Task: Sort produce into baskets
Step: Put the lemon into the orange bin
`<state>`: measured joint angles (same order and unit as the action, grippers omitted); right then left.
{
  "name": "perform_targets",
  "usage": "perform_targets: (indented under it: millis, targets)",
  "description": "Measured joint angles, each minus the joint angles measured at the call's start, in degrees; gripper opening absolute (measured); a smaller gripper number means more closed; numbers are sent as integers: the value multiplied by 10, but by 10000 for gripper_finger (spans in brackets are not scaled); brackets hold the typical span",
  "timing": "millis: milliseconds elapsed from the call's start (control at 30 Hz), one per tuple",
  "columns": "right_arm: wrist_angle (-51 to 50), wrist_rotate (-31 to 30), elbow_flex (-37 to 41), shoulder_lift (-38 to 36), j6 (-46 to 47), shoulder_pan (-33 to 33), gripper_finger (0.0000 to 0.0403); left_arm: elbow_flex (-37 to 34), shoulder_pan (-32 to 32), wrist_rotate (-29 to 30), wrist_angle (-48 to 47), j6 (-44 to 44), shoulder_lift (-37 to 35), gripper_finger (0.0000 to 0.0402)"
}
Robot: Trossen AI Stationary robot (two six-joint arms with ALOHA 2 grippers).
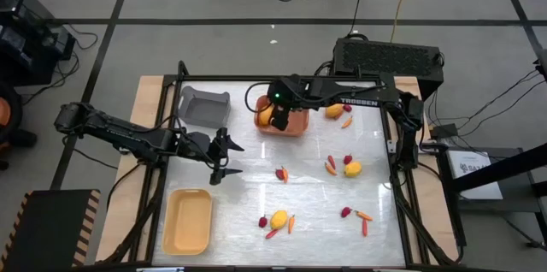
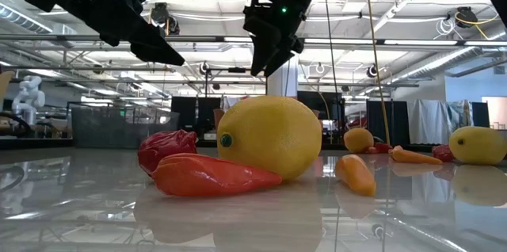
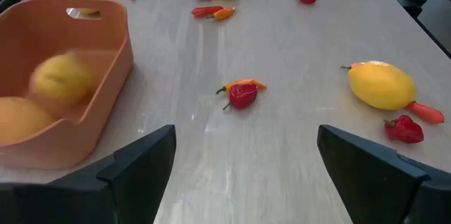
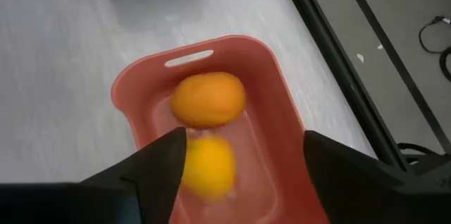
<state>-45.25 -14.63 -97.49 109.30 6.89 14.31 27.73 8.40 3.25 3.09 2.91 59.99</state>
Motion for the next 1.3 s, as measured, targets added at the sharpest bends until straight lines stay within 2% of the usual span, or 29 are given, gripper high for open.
perform_targets:
  millis: [167,300,367,467,700,1000,1300]
  targets:
    - [-5,3,0,0,47,-1,287,0,0,0,0,0,0,352]
    - [-13,92,0,0,80,-10,287,0,0,0,0,-2,0,352]
    - [-29,116,0,0,92,-18,287,0,0,0,-1,-2,0,352]
    - [-67,108,0,0,119,-27,287,0,0,0,-1,-3,0,352]
    - [-159,86,0,0,278,-53,287,0,0,0,-6,-3,0,352]
    - [-142,90,0,0,318,-159,287,0,0,0,-7,-3,0,352]
    - [-97,90,0,0,296,-271,287,0,0,0,-5,-3,0,352]
